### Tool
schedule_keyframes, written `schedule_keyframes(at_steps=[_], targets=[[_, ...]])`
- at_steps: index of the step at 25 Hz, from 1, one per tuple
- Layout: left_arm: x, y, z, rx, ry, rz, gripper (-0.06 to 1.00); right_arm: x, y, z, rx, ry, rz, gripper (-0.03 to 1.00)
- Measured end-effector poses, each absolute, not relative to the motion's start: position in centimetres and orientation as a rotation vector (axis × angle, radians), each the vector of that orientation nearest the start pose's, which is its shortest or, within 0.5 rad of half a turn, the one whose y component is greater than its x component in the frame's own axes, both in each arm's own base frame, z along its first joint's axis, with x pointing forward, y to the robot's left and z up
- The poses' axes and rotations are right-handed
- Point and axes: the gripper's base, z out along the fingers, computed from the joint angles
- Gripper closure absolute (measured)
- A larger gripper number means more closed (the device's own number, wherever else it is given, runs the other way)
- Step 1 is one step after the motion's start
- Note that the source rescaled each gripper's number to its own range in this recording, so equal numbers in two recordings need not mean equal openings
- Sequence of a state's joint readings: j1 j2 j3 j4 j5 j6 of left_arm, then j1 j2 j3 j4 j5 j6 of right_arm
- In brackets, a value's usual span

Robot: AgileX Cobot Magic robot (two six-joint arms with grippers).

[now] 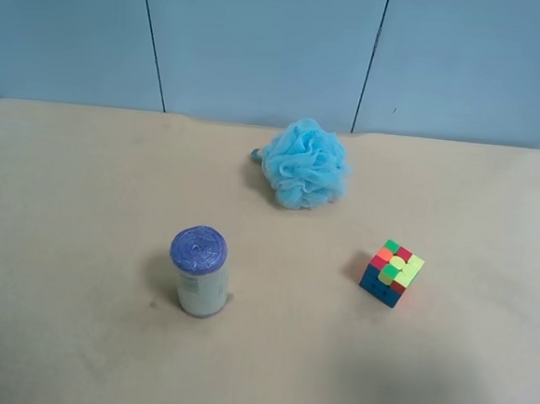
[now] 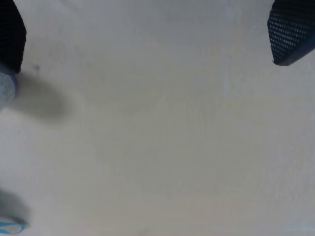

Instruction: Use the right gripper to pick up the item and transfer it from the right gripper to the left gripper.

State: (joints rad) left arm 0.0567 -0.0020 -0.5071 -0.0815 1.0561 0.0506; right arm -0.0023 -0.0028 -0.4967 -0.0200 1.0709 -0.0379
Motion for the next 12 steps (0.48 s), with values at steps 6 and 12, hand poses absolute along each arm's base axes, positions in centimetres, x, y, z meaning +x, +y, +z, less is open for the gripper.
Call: schedule_keyframes(at_steps=[6,12], targets=[[-0.56,-0.68,27.98,-0.002,2.028,-0.03,-0.06,-0.54,-0.16,27.55,-0.036,2.055,-0.049,-0.03],[-0.56,-0.68,27.98,-0.002,2.028,-0.03,-0.06,-0.54,-0.16,27.55,-0.036,2.055,-0.049,-0.03]])
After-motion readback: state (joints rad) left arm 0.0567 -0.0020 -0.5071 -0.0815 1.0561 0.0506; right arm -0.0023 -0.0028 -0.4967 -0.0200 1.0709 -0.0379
